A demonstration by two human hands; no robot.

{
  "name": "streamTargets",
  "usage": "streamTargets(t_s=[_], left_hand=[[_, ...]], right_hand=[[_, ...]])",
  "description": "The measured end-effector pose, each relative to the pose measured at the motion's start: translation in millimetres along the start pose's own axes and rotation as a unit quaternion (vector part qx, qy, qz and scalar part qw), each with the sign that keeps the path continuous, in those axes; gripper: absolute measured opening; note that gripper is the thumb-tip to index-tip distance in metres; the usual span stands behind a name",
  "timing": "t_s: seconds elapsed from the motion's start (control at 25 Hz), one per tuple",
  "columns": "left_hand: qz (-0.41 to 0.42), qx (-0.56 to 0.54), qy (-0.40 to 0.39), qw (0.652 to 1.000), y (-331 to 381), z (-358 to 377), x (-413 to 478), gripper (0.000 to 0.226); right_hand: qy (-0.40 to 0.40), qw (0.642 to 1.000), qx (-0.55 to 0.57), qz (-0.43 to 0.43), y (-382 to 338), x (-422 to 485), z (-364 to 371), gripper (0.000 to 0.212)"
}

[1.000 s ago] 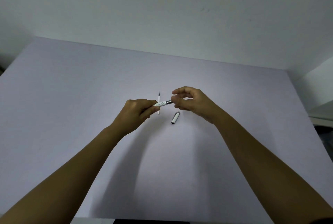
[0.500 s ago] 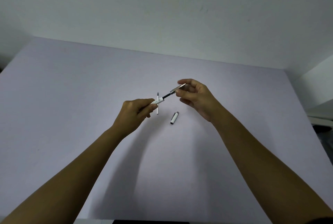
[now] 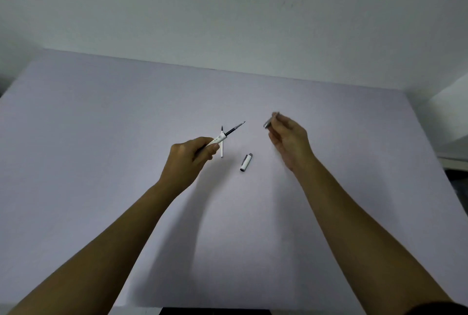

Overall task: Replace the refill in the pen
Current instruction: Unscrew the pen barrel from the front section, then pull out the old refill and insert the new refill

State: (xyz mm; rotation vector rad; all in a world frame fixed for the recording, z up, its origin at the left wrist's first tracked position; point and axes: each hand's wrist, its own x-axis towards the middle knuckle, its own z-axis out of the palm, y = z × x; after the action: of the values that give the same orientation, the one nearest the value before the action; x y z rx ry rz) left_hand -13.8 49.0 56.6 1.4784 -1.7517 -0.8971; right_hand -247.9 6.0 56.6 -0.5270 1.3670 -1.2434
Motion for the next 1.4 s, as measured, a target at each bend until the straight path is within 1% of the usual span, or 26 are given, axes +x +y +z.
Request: streamTargets(t_s=[0.04,0.12,0.16,0.24,0.28,0.4,0.76,0.88,0.96,1.0,1.04,1.08,1.12,1.16,1.2,1.28,1.4], left_hand=[[-0.014,0.004,-0.013,1.0,-13,11,6,0.014],[-0.021,-0.003,-0.011,1.0,-17,8,-1,0.013],[-0.023,-0.005,-0.013,1.0,-18,7,-2,0.013],[-0.03,0.004,-0.023,0.999,-26,8,-1,0.013],[-0.031,0.006,-0.023,0.999,-26,6,-1,0.013],[-0.025,0.015,-0.019,0.999,-27,4,-3,0.015],[-0.015,0.014,-0.01,1.0,-23,5,-2,0.014],[-0.015,0.011,-0.011,1.0,-20,6,-1,0.013],[-0.018,0.008,-0.011,1.0,-17,5,0,0.014],[-0.019,0.005,-0.009,1.0,-14,4,2,0.014],[-0.017,0.002,-0.005,1.0,-11,4,4,0.014],[-0.012,0.001,0.0,1.0,-7,3,7,0.014],[-0.001,0.003,0.007,1.0,-3,3,9,0.014],[0.01,0.009,0.014,1.0,3,3,12,0.015],[0.021,0.017,0.017,0.999,8,4,15,0.016],[0.038,0.036,0.018,0.998,16,5,19,0.018],[0.053,0.055,0.016,0.997,22,4,23,0.018]], right_hand=[[0.044,0.997,-0.044,0.042,33,15,-9,0.015],[0.092,0.985,-0.109,0.099,75,12,-18,0.028],[0.119,0.975,-0.148,0.112,90,10,-20,0.031],[0.166,0.948,-0.246,0.114,114,14,-17,0.032],[0.175,0.935,-0.289,0.104,117,13,-15,0.029],[0.175,0.915,-0.357,0.066,117,14,-9,0.024],[0.154,0.925,-0.347,0.038,114,19,-11,0.026],[0.181,0.916,-0.358,0.022,107,15,-12,0.026],[0.198,0.92,-0.337,-0.011,94,11,-8,0.025],[0.181,0.932,-0.312,-0.03,85,9,-4,0.023],[0.139,0.951,-0.273,-0.047,76,6,0,0.02],[0.076,0.969,-0.229,-0.06,67,1,5,0.016],[0.002,0.979,-0.189,-0.073,58,-6,11,0.014],[-0.063,0.982,-0.159,-0.083,50,-13,18,0.015],[-0.106,0.98,-0.141,-0.091,42,-18,24,0.016],[-0.138,0.978,-0.118,-0.105,27,-24,34,0.017],[-0.138,0.979,-0.091,-0.119,10,-24,40,0.015]])
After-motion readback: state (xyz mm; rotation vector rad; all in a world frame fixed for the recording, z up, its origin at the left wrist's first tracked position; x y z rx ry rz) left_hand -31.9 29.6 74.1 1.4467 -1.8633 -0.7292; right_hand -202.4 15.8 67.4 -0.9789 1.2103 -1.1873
